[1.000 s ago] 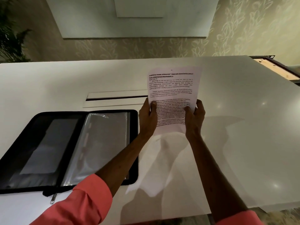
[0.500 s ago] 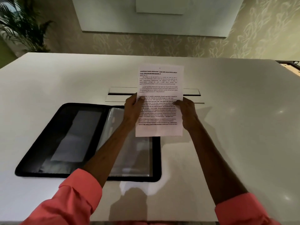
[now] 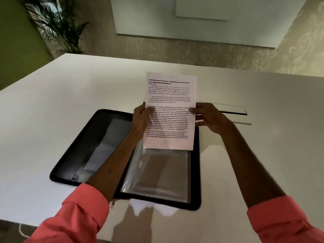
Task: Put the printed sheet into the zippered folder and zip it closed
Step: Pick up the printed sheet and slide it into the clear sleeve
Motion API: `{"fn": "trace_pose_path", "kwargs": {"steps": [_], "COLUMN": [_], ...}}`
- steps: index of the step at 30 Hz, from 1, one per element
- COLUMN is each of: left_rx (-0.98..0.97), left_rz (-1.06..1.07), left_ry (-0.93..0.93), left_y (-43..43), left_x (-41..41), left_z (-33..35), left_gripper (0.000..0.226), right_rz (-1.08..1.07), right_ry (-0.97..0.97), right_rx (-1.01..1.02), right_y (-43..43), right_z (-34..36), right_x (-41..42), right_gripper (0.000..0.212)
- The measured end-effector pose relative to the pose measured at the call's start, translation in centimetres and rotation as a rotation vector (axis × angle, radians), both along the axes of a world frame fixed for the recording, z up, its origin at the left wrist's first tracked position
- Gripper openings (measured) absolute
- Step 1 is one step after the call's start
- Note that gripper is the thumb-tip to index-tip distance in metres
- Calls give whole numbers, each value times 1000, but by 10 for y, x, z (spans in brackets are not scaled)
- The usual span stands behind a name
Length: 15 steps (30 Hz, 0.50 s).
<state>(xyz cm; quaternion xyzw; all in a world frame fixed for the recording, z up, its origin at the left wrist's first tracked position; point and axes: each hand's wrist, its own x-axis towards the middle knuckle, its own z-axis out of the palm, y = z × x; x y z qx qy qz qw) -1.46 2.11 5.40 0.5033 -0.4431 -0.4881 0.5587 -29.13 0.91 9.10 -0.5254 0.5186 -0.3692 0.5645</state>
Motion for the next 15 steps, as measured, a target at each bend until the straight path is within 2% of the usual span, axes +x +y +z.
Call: {"fn": "trace_pose_path", "kwargs": {"steps": [6,11,15], "left_rx": [-17,-6,9], "left_rz": [-9,-31,-14], "left_ry": [-36,-27,-34], "left_y": [-16,-32,-43], "left_x": [29,35,31], "left_z": [-10,-15,-21], "left_gripper": [21,19,19], "right_rz": [89,18,-145], "right_ry": [143,177,164], "right_rx": [-44,-161,-256], "right_y": [-13,-21,-32], "right_z": [3,-3,-3], "right_x": [26,42,39], "right_gripper": [32,18,17]}}
